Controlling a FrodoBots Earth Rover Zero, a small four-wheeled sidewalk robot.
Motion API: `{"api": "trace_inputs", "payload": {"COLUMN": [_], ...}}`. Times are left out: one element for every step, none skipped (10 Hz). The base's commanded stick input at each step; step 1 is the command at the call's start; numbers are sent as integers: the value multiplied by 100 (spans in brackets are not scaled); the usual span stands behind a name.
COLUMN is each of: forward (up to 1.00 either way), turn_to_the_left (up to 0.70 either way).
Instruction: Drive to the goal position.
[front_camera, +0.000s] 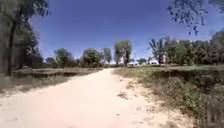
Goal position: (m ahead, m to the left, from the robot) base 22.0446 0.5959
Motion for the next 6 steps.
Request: {"api": "trace_inputs", "payload": {"forward": [85, 85, 85, 85, 85, 85], "turn_to_the_left": [34, 34, 34, 19, 4, 0]}}
